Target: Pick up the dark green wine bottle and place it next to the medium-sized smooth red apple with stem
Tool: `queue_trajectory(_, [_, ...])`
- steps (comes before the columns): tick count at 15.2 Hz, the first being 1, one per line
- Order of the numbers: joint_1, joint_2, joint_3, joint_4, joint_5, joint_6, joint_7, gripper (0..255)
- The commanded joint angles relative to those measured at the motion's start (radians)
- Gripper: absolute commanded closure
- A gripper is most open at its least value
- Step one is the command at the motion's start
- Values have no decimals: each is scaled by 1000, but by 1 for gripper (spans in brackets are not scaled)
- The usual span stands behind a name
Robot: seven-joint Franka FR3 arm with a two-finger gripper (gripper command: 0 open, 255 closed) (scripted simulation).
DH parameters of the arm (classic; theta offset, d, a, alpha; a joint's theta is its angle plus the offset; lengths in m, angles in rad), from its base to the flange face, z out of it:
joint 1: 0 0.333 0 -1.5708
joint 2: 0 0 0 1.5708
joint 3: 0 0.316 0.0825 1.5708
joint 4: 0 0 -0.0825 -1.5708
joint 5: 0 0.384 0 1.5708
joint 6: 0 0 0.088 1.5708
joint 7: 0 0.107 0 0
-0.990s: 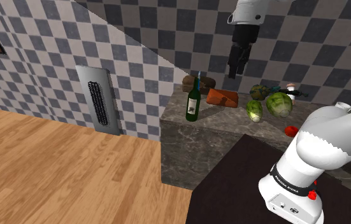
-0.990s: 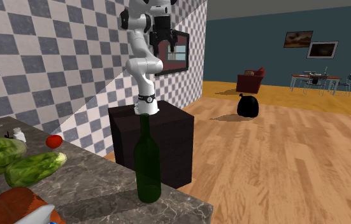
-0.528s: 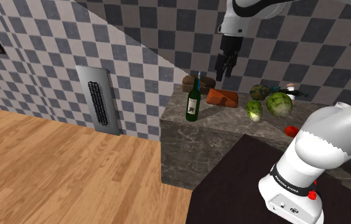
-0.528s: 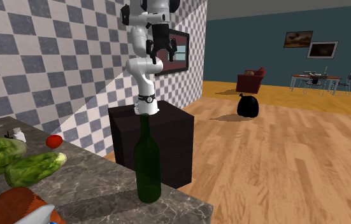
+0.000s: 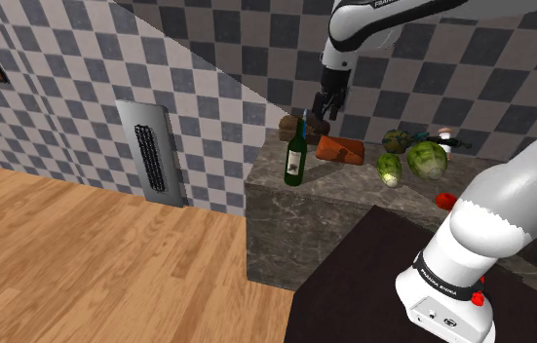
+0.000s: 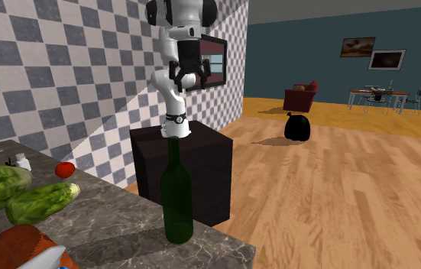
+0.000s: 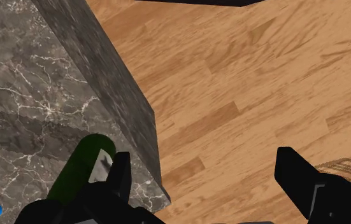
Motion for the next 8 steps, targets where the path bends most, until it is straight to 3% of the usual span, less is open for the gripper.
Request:
queue_trajectory(1, [-8,73,-14,38,-3,50,-13,0])
queue_trajectory(8, [-33,302,-50,184,6,180,-52,0])
